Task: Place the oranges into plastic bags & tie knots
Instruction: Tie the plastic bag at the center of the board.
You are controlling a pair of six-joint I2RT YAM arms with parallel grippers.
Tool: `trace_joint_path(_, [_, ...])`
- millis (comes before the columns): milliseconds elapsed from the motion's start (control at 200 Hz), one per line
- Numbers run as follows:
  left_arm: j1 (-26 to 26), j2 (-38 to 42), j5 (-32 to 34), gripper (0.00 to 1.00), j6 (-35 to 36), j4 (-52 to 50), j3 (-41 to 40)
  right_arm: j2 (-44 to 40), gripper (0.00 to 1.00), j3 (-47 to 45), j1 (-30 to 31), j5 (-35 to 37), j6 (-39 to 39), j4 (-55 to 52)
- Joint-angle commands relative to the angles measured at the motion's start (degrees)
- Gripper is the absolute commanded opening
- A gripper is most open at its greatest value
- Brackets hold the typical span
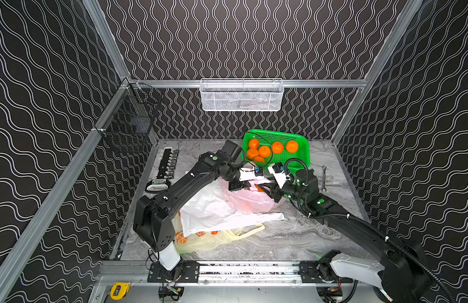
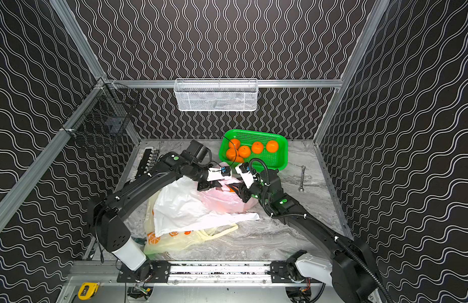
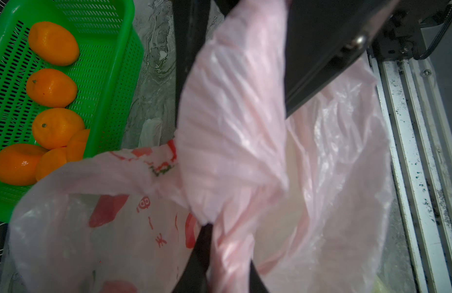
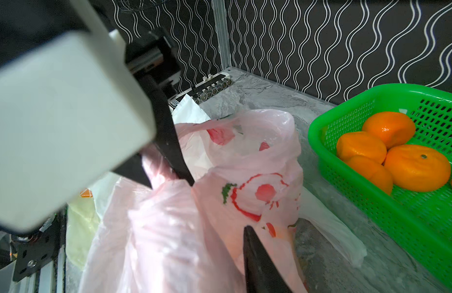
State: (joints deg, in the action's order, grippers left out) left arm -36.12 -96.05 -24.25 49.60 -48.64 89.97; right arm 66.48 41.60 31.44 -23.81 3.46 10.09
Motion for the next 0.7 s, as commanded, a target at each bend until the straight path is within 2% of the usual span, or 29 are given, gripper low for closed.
trace_joint_path(0, [-0.1, 1.3, 2.1, 0.0, 0.6, 1.8, -1.0, -1.6, 0.48, -0.4, 0.0, 1.3, -1.6, -1.5])
trace_joint_path(65, [-0.1, 2.6, 3.0, 0.0, 0.8, 2.9, -1.8, -3.6, 0.59, -0.8, -0.1, 4.3, -2.8, -2.7])
trace_joint_path(150, [-0.2, 4.4, 2.8, 0.0, 1.5, 4.5, -2.4, -7.1, 0.65, -1.0, 0.0, 7.4, -3.4, -4.5])
trace_joint_path(235, [-0.2, 5.5, 2.7, 0.0, 1.6, 5.9, -2.2, -10.6, 0.65, -0.8, -0.3, 10.9, -4.7, -5.8])
trace_joint_path(320, [-0.2, 5.7, 3.0, 0.0, 1.8, 7.4, -1.7, -12.0, 0.62, 1.2, -1.7, 11.1, -5.9, -8.5])
trace_joint_path(510, [-0.2, 7.1, 5.0, 0.0, 4.4, 12.2, -4.3, -9.5, 0.58, 9.1, -7.0, 1.4, -8.8, -14.5])
trace_joint_path(636, [-0.1, 8.8, 5.9, 0.0, 6.2, 17.7, -7.2, -3.6, 0.48, 14.9, -13.1, -12.3, -8.0, -18.3])
trace_joint_path(696, [-0.1, 9.3, 5.9, 0.0, 7.4, 19.8, -8.2, 0.1, 0.44, 18.4, -14.5, -16.7, -6.3, -19.8])
